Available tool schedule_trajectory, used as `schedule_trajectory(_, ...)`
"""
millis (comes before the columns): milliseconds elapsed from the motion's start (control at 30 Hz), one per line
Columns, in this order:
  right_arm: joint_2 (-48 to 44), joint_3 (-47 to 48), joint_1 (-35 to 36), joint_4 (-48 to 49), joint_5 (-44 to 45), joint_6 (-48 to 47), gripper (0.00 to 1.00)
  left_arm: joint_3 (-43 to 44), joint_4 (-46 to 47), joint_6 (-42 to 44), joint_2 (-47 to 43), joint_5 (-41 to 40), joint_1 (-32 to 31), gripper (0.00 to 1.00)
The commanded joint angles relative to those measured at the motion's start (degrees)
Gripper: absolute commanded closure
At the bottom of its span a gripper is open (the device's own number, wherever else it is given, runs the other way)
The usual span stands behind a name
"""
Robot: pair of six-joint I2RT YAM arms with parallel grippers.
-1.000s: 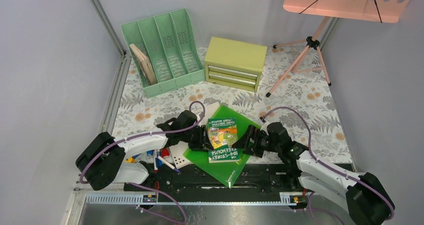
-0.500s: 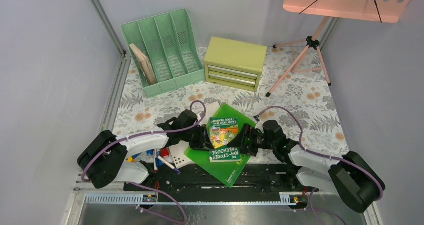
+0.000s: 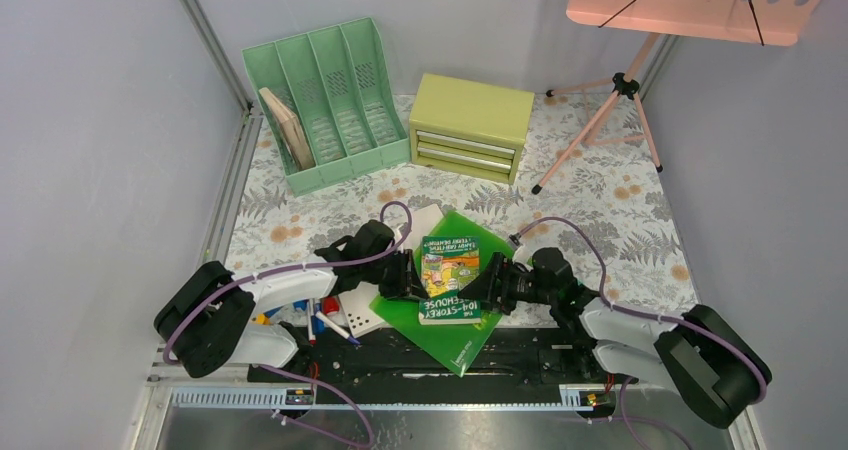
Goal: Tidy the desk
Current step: Pick up the book from the center of the board.
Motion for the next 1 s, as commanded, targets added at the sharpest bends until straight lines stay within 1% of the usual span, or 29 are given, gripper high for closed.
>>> schedule_trajectory(0, -5.25, 2.07, 0.02, -6.42, -0.94, -4.44, 0.25, -2.08, -2.47, 2.36, -0.21, -4.31, -0.3, 0.9)
schedule_trajectory(100, -7.09, 2.36, 0.06, -7.66, -0.57, -5.06, 0.38, -1.95, -2.4, 2.45, -2.02, -4.61, -0.36, 0.89)
schedule_trajectory(267, -3.88, 1.82, 0.02, -1.78, -0.99, -2.32, 0.41, -1.37, -0.89, 2.22, -3.75, -4.03, -1.03, 0.89)
schedule_trajectory(333, -0.94, 1.69, 0.06, 2.07, -2.16, -0.82, 0.45, -0.95, -0.29, 1.96, -3.94, -4.01, -1.84, 0.89)
schedule_trajectory(500, 6.42, 0.78, 0.02, 13.32, -4.94, 3.61, 0.63, -0.1, 0.31, 1.4, -4.25, -4.98, -3.8, 0.88)
schedule_trajectory(567, 7.43, 0.29, 0.03, 15.91, -5.38, 4.79, 0.7, -0.03, 0.26, 1.4, -4.69, -5.49, -4.09, 0.88)
schedule_trajectory(633, 7.22, 0.16, 0.0, 16.41, -5.64, 4.91, 0.79, -0.1, 0.03, 1.44, -5.39, -6.08, -4.16, 0.87)
schedule_trajectory(700, 5.96, 0.19, 0.06, 15.3, -5.7, 4.46, 0.88, 0.05, -1.12, 1.83, -6.65, -7.35, -4.17, 0.85)
schedule_trajectory(800, 2.16, 0.77, -0.01, 10.82, -5.65, 2.61, 1.0, 0.88, -4.99, 2.9, -9.32, -10.67, -4.11, 0.76)
schedule_trajectory(833, 0.27, 1.2, -0.02, 8.61, -5.63, 1.83, 1.0, 1.28, -6.54, 3.3, -10.47, -12.16, -4.19, 0.74)
schedule_trajectory(900, -4.28, 2.51, 0.05, 1.64, -4.92, -0.55, 1.0, 2.39, -9.89, 4.03, -13.46, -15.33, -4.16, 0.65)
schedule_trajectory(967, -9.84, 4.18, 0.0, -8.17, -3.26, -3.24, 1.0, 3.54, -13.0, 4.77, -16.75, -18.48, -4.15, 0.56)
